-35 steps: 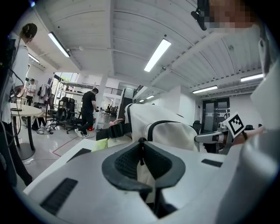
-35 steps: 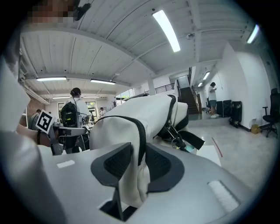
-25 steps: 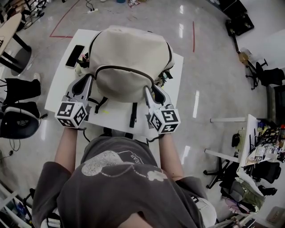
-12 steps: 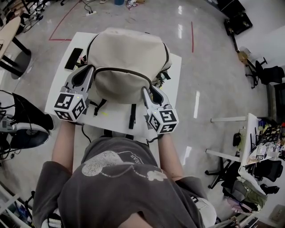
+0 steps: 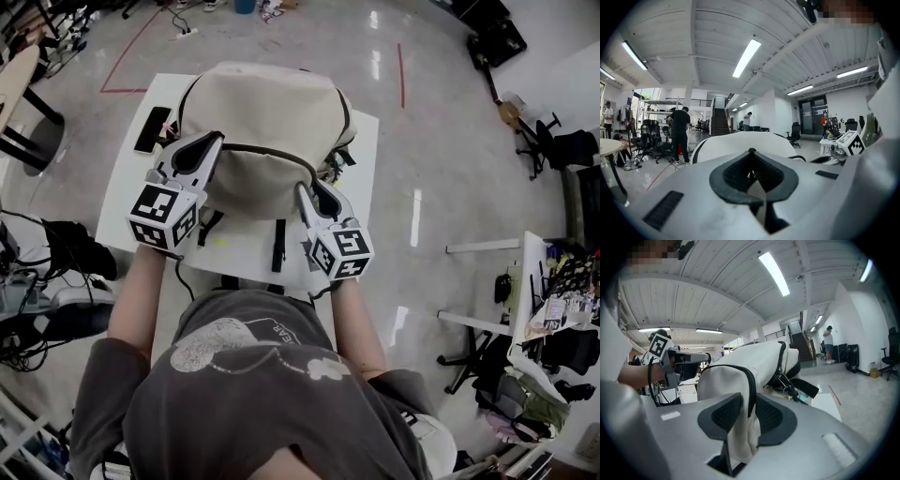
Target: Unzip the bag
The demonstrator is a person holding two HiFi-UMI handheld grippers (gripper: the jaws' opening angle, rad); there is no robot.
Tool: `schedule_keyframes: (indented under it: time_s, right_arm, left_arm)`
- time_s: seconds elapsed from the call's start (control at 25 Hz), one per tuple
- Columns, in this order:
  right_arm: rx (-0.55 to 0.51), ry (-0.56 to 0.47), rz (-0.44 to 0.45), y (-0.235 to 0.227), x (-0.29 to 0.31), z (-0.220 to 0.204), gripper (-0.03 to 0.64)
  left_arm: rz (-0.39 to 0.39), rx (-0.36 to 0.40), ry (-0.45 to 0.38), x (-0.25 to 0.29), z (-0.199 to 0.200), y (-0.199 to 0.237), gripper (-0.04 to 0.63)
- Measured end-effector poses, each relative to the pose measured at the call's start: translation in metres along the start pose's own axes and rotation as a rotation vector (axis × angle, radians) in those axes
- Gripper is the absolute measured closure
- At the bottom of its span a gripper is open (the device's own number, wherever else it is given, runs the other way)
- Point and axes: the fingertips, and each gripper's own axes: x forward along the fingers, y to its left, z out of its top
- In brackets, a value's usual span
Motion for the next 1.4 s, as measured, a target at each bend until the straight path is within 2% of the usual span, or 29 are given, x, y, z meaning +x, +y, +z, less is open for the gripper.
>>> schedule_keyframes:
  time_s: [0.08, 0.24, 0.56, 0.84, 1.12, 1.4]
  right_arm:
    - [0.003, -0.002, -0.001, 0.0, 0.0, -0.001, 0.518]
    - [0.003, -0.004, -0.004, 0.0, 0.002, -0.001, 0.518]
    - [0.003, -0.006, -0.008, 0.002, 0.0, -0.002, 0.518]
    - [0.002, -0.005, -0.019, 0.0, 0.001, -0.004, 0.518]
    - [0.002, -0.005, -0.036, -0.002, 0.002, -0.003, 0.518]
    - [0.011, -0.008, -0.057, -0.002, 0.001, -0.003, 0.517]
  left_arm:
    - [-0.015, 0.021, 0.003, 0.005, 0.002, -0.008, 0.566]
    - [-0.051, 0.01, -0.003, 0.017, 0.004, -0.024, 0.566]
    - [-0.175, 0.063, 0.003, 0.04, 0.007, -0.076, 0.568]
    - [-0.184, 0.007, -0.025, 0.042, 0.004, -0.078, 0.566]
    - [-0.18, -0.009, -0.051, 0.022, -0.002, -0.079, 0.563]
    - [-0.177, -0.121, 0.024, -0.008, -0.044, -0.076, 0.561]
